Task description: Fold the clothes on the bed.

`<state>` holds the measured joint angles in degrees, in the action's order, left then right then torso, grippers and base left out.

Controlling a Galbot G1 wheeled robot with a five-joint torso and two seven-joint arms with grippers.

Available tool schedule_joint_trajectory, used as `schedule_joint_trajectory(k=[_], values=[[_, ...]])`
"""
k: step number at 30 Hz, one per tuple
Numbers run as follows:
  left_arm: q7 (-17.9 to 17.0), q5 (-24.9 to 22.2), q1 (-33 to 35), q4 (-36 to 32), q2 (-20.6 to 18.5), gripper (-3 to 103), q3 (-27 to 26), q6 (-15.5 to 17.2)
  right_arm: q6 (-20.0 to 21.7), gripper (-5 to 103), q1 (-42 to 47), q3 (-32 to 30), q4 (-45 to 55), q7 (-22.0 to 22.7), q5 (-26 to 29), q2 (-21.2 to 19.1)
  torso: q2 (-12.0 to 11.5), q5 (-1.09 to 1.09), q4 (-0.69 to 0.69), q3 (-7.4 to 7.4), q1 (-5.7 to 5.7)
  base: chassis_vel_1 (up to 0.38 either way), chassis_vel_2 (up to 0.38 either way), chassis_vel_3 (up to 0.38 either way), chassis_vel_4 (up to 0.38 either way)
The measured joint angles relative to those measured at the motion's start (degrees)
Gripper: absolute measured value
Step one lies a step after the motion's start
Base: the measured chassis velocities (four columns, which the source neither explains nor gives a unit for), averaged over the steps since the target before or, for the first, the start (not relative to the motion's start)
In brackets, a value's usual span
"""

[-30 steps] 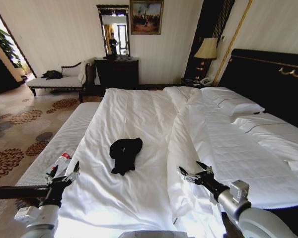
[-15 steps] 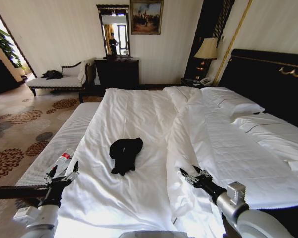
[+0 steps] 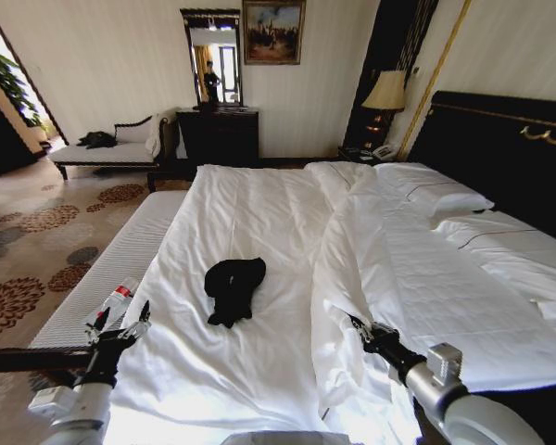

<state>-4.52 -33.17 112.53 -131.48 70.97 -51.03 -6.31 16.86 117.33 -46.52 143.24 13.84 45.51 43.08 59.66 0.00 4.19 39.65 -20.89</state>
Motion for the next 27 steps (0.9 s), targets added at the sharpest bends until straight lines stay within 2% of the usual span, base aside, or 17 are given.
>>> schedule_joint_trajectory(k=[6,11,14,17,18,21,23,26,27], values=[[1.0,0.5,0.3,0.1,-1.1,100,0.7,0.0,0.0,1,0.2,-0.6,0.0,0.0,0.1,1.3,0.0,0.0,0.0,0.0,0.0,0.0,0.0,0.0,0.0],[1.6,0.5,0.0,0.6,-2.7,100,1.0,0.2,-0.4,1,0.8,-2.7,0.0,-0.5,0.1,5.7,0.0,0.0,0.01,0.0,0.0,0.0,0.0,0.0,0.0],[1.6,0.5,-0.2,0.8,-2.9,100,1.1,0.2,-0.5,1,0.9,-3.5,0.0,-0.6,0.2,7.0,0.0,0.0,0.01,0.0,0.0,0.0,0.0,0.0,0.0],[1.6,0.7,-0.5,1.3,-2.7,100,1.6,0.2,0.3,1,0.1,-7.3,0.0,-1.1,1.1,10.4,0.0,0.01,0.0,0.0,0.0,0.0,0.0,0.0,0.0],[1.6,0.7,-0.5,1.3,-2.7,100,1.6,0.2,0.3,1,0.1,-7.3,0.0,-1.1,1.1,10.4,0.0,0.01,0.0,0.0,0.0,0.0,0.0,0.0,0.0],[1.5,0.6,-0.8,1.9,-2.5,100,1.8,0.2,0.6,1,-0.7,-11.5,0.0,-1.5,3.2,14.6,0.0,0.0,0.0,0.0,0.0,0.0,0.0,0.0,0.0],[1.5,0.4,-1.1,2.2,-2.7,100,1.8,0.2,-0.1,1,-0.6,-13.7,0.0,-1.7,3.1,17.0,0.0,0.01,0.0,0.0,0.0,0.0,0.0,0.0,0.0],[1.4,0.4,-1.5,2.3,-2.7,100,1.9,0.2,-0.6,1,-1.0,-15.1,0.0,-1.7,2.3,18.5,0.0,0.0,0.01,0.0,0.0,0.0,0.0,0.0,0.0],[1.2,0.6,-2.0,2.3,-2.7,100,2.0,0.4,-0.7,1,-2.3,-16.6,0.0,-1.3,2.0,20.5,0.0,0.0,0.0,0.0,0.0,0.0,0.0,0.0,0.0]])
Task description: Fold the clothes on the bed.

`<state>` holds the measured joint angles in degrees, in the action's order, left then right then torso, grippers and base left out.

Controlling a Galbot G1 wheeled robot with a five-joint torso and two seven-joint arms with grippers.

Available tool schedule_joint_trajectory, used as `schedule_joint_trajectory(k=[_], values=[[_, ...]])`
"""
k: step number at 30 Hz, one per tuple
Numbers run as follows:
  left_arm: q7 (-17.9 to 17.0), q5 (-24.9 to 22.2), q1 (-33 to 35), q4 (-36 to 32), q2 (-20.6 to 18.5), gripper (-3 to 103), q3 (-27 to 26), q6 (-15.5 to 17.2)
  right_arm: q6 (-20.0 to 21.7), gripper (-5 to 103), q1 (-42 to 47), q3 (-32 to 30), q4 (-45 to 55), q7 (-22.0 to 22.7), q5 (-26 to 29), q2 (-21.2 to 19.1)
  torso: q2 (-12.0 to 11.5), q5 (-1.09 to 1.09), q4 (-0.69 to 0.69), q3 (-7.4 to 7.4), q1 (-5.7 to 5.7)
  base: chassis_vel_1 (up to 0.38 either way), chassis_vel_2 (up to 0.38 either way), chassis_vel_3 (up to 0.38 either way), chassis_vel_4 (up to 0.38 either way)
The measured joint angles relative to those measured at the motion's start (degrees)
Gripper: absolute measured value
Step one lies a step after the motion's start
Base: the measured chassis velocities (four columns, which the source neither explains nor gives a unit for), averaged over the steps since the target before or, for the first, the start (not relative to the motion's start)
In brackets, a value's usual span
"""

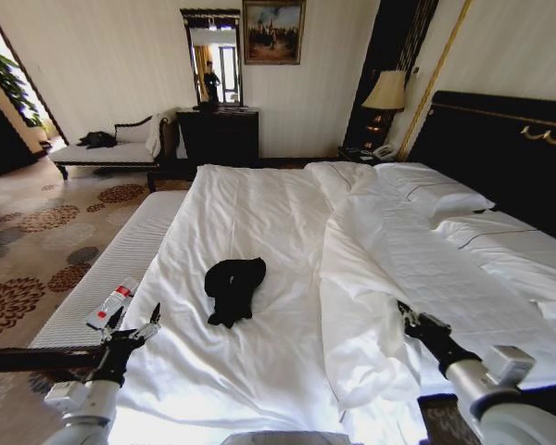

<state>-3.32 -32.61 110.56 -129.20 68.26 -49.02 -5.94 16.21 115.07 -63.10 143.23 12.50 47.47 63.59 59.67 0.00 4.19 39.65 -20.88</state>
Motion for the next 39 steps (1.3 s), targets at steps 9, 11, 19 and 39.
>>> schedule_joint_trajectory(k=[9,11,19,39], values=[[-0.6,-0.3,-1.0,-1.0,0.3,100,-0.3,1.2,-1.3,1,-3.4,-7.5,-9.0,-1.0,-0.7,9.6,0.0,-0.02,0.01,0.0,0.0,0.0,0.0,0.0,0.0],[-0.7,-0.1,-0.9,-1.3,0.5,100,-0.3,1.3,-2.8,1,-4.2,-9.4,-12.3,-1.6,-2.2,10.4,0.0,-0.01,0.01,0.0,0.0,0.0,0.0,0.0,0.0],[-0.8,1.0,-0.6,-1.2,1.3,100,0.8,1.3,-4.8,1,-8.8,-13.6,-19.5,-1.0,-9.0,13.8,0.0,0.0,0.01,0.0,0.0,0.0,0.0,0.0,0.0],[-1.0,1.9,0.6,-2.1,1.6,100,0.5,1.4,-11.4,1,-18.6,-21.1,-49.9,-1.9,-18.7,8.5,0.0,-0.01,0.02,0.0,0.0,0.0,0.0,0.0,0.0]])
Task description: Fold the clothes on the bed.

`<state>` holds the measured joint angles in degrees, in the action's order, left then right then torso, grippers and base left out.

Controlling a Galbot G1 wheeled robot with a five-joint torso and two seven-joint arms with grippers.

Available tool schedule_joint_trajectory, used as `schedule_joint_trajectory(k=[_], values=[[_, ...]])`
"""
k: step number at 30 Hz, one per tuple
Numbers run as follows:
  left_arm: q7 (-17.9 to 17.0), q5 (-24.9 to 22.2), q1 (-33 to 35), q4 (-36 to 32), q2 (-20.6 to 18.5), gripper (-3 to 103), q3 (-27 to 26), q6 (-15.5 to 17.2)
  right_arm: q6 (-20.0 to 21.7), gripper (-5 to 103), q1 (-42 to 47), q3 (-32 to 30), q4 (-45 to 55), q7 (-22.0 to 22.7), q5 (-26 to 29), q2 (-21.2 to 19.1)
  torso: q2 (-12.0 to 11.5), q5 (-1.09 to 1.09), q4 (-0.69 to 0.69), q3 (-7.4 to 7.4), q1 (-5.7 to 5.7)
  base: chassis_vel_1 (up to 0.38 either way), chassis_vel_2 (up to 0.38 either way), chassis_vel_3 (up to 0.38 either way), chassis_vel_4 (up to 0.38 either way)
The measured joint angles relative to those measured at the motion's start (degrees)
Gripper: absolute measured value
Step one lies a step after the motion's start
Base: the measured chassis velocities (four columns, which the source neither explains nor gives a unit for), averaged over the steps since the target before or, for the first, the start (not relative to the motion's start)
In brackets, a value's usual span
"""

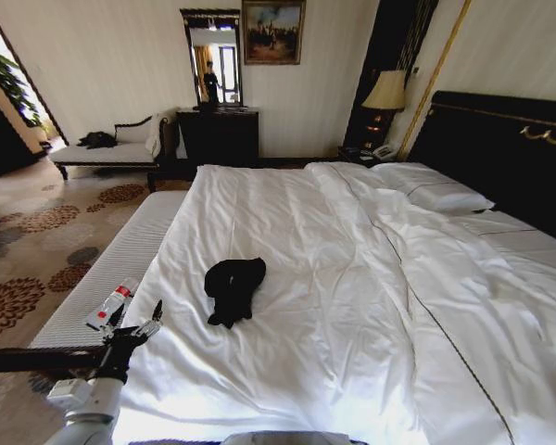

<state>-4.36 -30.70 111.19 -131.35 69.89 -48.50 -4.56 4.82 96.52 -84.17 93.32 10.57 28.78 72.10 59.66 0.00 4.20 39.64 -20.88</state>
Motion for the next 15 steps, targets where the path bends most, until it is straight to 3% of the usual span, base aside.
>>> schedule_joint_trajectory(k=[9,15], values=[[-0.1,0.2,0.3,-0.3,0.2,100,0.1,0.2,-4.2,1,-6.3,-0.2,-13.7,0.6,-3.2,-7.4,0.0,0.0,-0.03,0.01,0.0,0.0,0.0,0.0,0.0],[-0.2,0.4,0.2,-0.3,0.3,100,0.2,0.3,-7.2,1,-7.9,0.3,-20.3,1.0,-5.5,-9.5,0.0,-0.02,-0.03,0.01,0.0,0.0,0.0,0.0,0.0]])
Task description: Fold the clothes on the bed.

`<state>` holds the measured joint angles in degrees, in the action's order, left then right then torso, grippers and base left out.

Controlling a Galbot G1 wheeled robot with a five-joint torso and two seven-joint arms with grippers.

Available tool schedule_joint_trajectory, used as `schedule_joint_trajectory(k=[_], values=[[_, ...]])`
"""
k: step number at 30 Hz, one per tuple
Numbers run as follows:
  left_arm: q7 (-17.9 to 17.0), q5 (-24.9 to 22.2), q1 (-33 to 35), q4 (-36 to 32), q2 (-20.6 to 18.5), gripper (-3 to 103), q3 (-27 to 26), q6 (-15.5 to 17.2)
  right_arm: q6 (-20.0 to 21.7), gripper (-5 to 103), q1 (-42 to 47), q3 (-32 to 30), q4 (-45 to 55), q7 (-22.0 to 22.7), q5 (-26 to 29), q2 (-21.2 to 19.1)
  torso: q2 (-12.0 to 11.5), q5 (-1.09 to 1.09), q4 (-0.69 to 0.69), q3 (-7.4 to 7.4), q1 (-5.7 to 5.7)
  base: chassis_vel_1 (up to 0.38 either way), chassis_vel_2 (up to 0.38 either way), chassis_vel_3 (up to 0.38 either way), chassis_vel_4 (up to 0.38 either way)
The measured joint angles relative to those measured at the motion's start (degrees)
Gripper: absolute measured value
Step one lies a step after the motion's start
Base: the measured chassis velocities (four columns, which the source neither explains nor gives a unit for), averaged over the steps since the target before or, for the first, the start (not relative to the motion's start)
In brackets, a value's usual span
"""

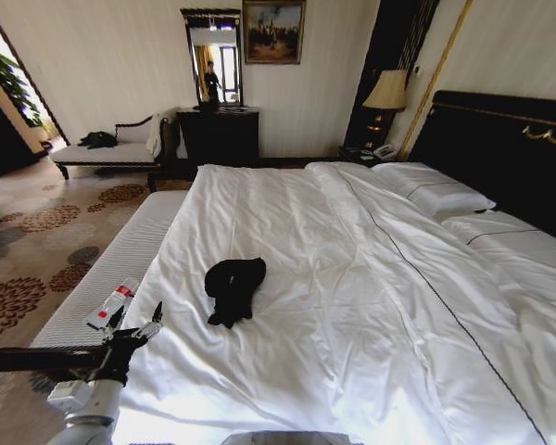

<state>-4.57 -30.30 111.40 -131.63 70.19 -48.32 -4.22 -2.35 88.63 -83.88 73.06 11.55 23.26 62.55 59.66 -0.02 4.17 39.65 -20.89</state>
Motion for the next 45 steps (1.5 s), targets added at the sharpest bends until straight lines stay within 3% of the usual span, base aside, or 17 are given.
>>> schedule_joint_trajectory(k=[2,6,12,18,23,25,27,30,32,36,38,39,45], values=[[0.0,0.2,-0.2,0.0,0.0,100,0.2,0.1,-2.3,1,-1.0,0.1,-4.4,0.1,-2.0,-1.5,0.0,-0.02,-0.02,0.0,0.0,0.0,0.0,0.0,0.0],[-0.1,0.2,-0.2,0.0,0.1,100,0.2,0.2,-2.9,1,-0.9,-0.4,-6.2,0.3,-1.7,-2.4,0.0,0.0,-0.03,0.0,0.0,0.0,0.0,0.0,0.0],[-0.3,0.2,-0.2,0.1,0.3,100,0.4,0.2,-2.5,0,0.7,-0.7,-4.7,0.4,-0.2,0.1,0.0,0.02,-0.02,-0.01,0.0,0.0,0.0,0.0,0.0],[-0.4,0.2,0.1,-0.3,0.3,100,0.0,0.0,-1.3,27,1.7,-1.9,-1.3,2.1,2.3,2.4,0.0,0.04,0.13,-0.01,0.0,0.0,0.0,0.0,0.0],[-0.6,0.3,0.1,-0.1,0.4,100,-0.1,-0.4,-0.1,37,2.7,-2.7,3.1,2.4,3.3,4.0,0.0,0.04,0.04,-0.01,0.01,0.0,0.0,0.0,0.0],[-0.6,0.3,0.1,-0.2,0.5,100,-0.1,-0.4,0.5,54,3.1,-3.3,5.6,2.9,4.2,4.7,0.0,0.06,0.02,-0.01,0.0,0.0,0.0,0.0,0.0],[-0.6,0.3,0.1,-0.3,0.6,100,0.0,-0.4,0.5,54,3.6,-3.3,6.6,2.9,4.7,5.0,0.0,0.05,0.02,-0.01,0.0,0.0,0.0,0.0,0.0],[-0.6,0.4,0.2,-0.3,0.7,100,0.0,-0.5,-1.3,70,5.7,-2.4,10.6,1.7,5.9,6.8,0.0,0.03,0.03,-0.01,0.0,0.0,0.0,0.0,0.0],[-0.6,0.5,0.2,-0.3,0.8,100,0.1,-0.5,-1.9,70,6.3,-1.9,12.3,1.3,6.0,7.6,0.0,0.02,0.04,-0.01,0.0,0.0,0.0,0.0,0.0],[-0.6,1.3,0.0,-0.7,0.9,100,0.7,-0.5,-3.0,92,8.9,2.4,23.7,0.4,5.1,11.9,0.0,0.04,0.02,-0.01,0.0,0.0,0.0,0.0,0.0],[-0.6,1.4,-0.1,-0.8,0.9,100,0.8,-0.4,-3.0,92,9.2,3.2,25.5,0.4,4.8,12.6,0.0,0.04,0.02,-0.01,0.0,0.0,0.0,0.0,0.0],[-0.6,1.6,-0.2,-1.0,0.9,100,0.9,-0.3,-2.5,99,10.0,5.3,29.8,0.4,3.8,14.1,0.0,0.05,0.01,-0.01,0.0,0.0,0.0,0.0,0.0],[-0.6,1.8,0.1,-1.3,0.8,100,1.0,-0.2,-1.2,100,10.9,11.1,39.0,0.3,-2.5,18.0,0.0,0.04,0.02,0.0,0.0,0.0,0.0,0.0,0.0]])
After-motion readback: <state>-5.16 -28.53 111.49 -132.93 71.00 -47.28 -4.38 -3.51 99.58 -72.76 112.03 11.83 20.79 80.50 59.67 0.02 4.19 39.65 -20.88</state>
